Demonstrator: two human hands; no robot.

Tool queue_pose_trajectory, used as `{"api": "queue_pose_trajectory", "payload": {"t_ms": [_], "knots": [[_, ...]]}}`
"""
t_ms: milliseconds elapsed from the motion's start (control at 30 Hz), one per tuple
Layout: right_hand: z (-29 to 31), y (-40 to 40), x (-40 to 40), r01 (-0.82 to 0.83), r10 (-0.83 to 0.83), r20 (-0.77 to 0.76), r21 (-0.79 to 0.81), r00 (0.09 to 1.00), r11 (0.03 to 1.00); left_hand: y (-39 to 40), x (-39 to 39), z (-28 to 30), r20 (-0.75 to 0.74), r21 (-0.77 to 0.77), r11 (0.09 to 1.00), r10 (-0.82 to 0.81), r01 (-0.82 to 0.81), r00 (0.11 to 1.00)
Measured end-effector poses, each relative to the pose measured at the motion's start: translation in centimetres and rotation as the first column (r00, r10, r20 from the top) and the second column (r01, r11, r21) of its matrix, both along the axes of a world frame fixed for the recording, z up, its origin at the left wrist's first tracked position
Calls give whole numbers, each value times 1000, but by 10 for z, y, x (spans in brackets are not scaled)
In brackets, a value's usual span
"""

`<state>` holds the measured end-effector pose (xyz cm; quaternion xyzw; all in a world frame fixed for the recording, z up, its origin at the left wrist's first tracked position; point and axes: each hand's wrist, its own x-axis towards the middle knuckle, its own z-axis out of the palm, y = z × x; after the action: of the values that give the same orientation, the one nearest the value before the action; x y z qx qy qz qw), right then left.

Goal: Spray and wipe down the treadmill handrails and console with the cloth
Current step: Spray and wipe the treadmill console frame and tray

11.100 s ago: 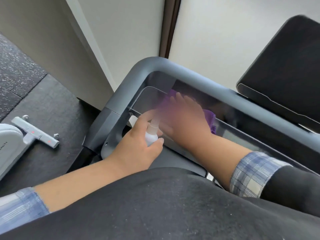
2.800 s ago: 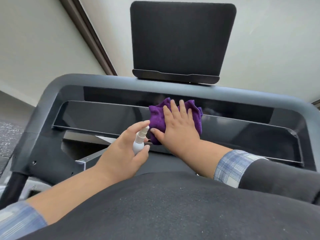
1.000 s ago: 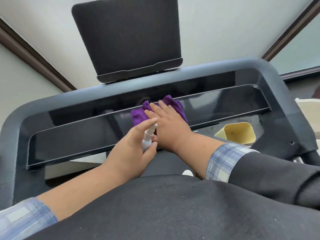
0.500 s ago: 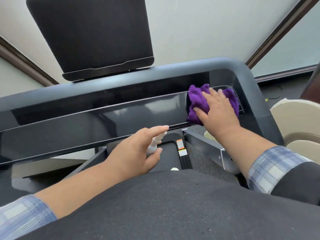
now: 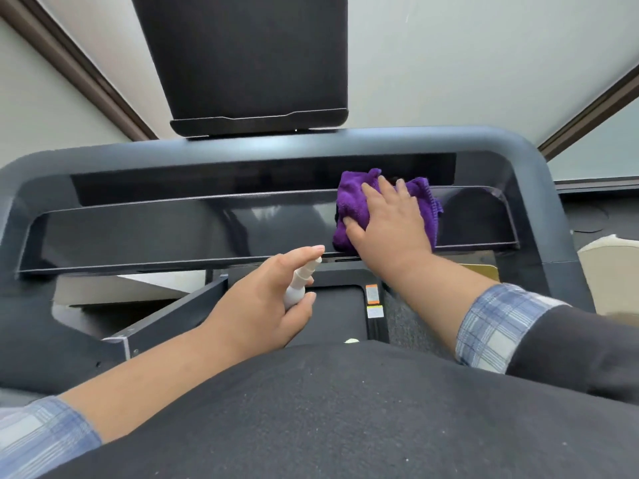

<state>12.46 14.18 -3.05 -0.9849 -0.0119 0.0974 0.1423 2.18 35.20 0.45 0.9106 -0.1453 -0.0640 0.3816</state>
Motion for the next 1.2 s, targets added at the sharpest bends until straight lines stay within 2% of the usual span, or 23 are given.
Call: {"api": "queue_pose_trajectory", "payload": {"t_ms": [433,733,867,1000,1200], "knots": [[2,156,4,-278,278,-11,-21,960,960,114,-42,13,22,-24,969,248,-248,968],[2,291,2,-405,405,-18,-23,914,914,202,-71,5,-2,5,931,366,-366,931],[-1,346,2,-496,498,-1,-78,867,865,238,-80,-2,-36,27,913,408,-407,912],[-6,399,1,-587,589,24,-53,808,808,267,-83,-4,-53,28,900,436,-435,899],[-12,443,-12,-703,706,37,-74,707,708,299,-82,4,9,-10,889,458,-458,889]]}}
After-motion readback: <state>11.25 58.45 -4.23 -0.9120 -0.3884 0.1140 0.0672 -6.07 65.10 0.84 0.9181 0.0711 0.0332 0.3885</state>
